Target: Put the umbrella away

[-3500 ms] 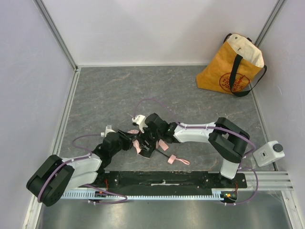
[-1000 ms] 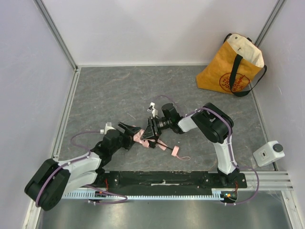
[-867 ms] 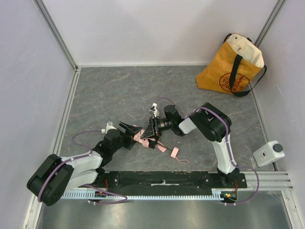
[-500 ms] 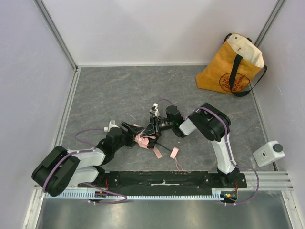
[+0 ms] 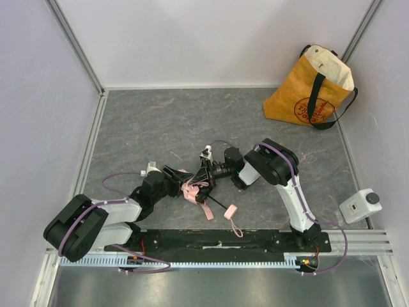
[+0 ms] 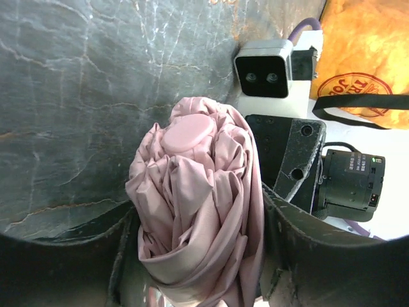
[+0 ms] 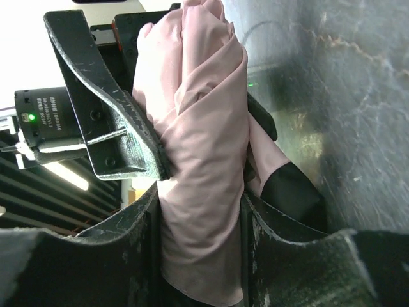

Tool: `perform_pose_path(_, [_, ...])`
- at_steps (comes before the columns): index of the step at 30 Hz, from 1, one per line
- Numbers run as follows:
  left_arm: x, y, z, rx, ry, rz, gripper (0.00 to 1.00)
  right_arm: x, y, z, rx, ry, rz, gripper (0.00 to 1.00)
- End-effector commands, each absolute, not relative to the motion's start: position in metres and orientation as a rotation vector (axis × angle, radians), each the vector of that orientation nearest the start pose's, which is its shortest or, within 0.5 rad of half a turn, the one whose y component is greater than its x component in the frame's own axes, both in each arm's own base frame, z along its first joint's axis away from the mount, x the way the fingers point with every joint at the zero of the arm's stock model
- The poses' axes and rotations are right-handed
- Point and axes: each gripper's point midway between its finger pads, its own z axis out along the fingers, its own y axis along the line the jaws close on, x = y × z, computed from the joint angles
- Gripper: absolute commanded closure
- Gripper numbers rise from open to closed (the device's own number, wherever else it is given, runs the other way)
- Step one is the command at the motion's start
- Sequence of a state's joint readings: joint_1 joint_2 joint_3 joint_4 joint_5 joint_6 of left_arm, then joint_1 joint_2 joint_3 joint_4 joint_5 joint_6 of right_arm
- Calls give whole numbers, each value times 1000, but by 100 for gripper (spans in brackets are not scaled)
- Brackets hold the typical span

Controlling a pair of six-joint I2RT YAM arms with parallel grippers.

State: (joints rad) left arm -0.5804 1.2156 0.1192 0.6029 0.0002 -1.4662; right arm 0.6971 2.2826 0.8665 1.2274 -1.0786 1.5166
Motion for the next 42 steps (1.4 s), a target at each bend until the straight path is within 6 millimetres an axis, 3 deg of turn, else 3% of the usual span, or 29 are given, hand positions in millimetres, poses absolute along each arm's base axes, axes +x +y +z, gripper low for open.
perform_pose_path(1, [229,-192,23,-923,2168,-1036,36,191,390,125,-505,2066,2451,100])
perform_pose_path(4, [228,-192,20,-938,2170,-1038,35,192,390,137,-507,2032,2451,100])
perform_pose_path(8, [235,-197,29,-942,2127,-1091,58,188,390,136,-500,2050,2447,100])
perform_pose_path(10, [240,-200,36,-928,2104,-1109,75,184,389,133,-501,2060,2445,100])
perform_pose_path(14, [241,-200,42,-904,2081,-1119,91,186,390,118,-461,2128,2390,97])
perform_pose_path(16, [238,-197,41,-884,2075,-1108,98,191,393,103,-436,2204,2299,81])
perform_pose_path(19, [233,-190,39,-868,2061,-1089,98,201,394,76,-525,2293,2058,64])
perform_pose_path(21, [231,-187,43,-825,2031,-1083,98,212,385,44,-572,2472,1744,50])
perform_pose_path(23, [232,-184,50,-768,1994,-1068,98,225,374,35,-624,2551,1502,37])
perform_pose_path(31, [234,-178,79,-629,1850,-1083,98,242,350,75,-717,2426,1279,10])
perform_pose_path(36, [236,-180,97,-555,1784,-1107,98,243,344,121,-769,2255,1202,7])
perform_pose_path(39, [238,-181,106,-508,1763,-1097,98,226,347,157,-813,2091,1190,7])
perform_pose_path(42, [239,-185,116,-463,1740,-1109,98,199,362,162,-922,2009,1089,7])
